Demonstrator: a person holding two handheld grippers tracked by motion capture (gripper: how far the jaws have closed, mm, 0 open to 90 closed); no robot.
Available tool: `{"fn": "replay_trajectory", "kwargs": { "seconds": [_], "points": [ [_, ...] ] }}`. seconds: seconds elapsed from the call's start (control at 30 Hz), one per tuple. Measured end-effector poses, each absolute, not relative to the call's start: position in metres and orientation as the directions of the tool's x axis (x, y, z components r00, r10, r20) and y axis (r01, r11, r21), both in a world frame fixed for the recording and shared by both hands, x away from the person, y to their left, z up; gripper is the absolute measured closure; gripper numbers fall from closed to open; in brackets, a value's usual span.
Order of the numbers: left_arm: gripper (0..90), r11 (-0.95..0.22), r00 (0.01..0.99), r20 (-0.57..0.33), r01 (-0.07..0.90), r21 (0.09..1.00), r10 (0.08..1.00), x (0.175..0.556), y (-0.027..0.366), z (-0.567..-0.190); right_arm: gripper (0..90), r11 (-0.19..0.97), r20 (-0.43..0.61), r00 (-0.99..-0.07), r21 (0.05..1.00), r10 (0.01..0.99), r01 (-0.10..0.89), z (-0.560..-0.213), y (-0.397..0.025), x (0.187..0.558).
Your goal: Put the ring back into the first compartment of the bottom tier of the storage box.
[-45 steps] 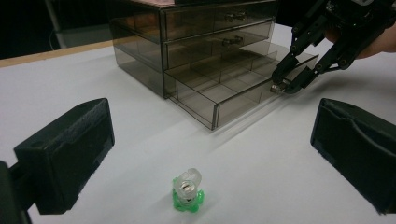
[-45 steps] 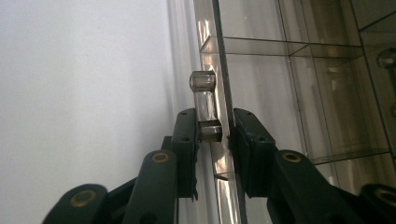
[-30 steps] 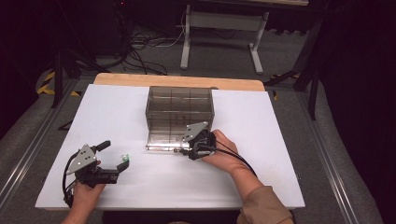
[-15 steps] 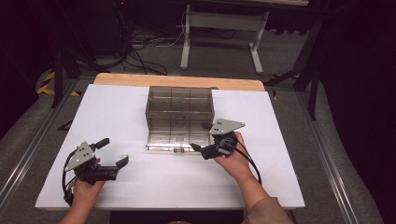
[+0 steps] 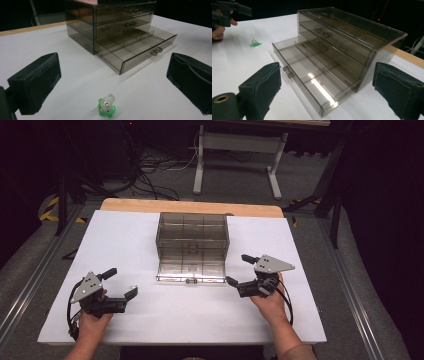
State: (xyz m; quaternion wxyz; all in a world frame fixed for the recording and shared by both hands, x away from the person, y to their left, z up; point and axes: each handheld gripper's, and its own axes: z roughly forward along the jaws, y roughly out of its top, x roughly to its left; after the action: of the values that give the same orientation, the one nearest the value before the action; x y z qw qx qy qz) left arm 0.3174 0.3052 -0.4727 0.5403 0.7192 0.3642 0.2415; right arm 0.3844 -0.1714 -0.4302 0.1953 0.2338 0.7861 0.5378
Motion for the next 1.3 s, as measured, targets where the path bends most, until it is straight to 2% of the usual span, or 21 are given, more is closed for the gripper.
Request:
{"fn": "replay_trajectory", "kwargs": {
  "seconds": [0.37, 0.5, 0.63, 0.8, 1.13, 1.3],
  "points": [
    [0.2, -0.189, 0.632, -0.024, 0.268, 0.945, 0.774, 0.317, 0.309, -0.466, 6.6, 0.287, -0.033, -0.768, 0.937, 0.64, 0.199, -0.454, -0.201, 0.371],
    [0.2, -0.21, 0.645, -0.007, 0.259, 0.943, 0.764, 0.316, 0.309, -0.464, 5.8, 0.28, -0.024, -0.749, 0.935, 0.662, 0.217, -0.466, -0.209, 0.367],
    [0.5, -0.27, 0.664, 0.052, 0.231, 0.935, 0.746, 0.315, 0.306, -0.462, 5.5, 0.257, 0.004, -0.74, 0.936, 0.673, 0.24, -0.475, -0.214, 0.365],
    [1.4, -0.29, 0.678, 0.055, 0.239, 0.927, 0.733, 0.315, 0.305, -0.461, 5.2, 0.243, 0.029, -0.738, 0.935, 0.674, 0.258, -0.479, -0.215, 0.368],
    [5.4, -0.283, 0.7, -0.017, 0.311, 0.907, 0.714, 0.319, 0.308, -0.455, 5.2, 0.261, 0.024, -0.746, 0.929, 0.666, 0.263, -0.481, -0.211, 0.369],
    [12.4, -0.292, 0.691, -0.062, 0.383, 0.877, 0.72, 0.323, 0.306, -0.453, 5.2, 0.268, 0.021, -0.751, 0.927, 0.66, 0.261, -0.481, -0.21, 0.369]
  ]
}}
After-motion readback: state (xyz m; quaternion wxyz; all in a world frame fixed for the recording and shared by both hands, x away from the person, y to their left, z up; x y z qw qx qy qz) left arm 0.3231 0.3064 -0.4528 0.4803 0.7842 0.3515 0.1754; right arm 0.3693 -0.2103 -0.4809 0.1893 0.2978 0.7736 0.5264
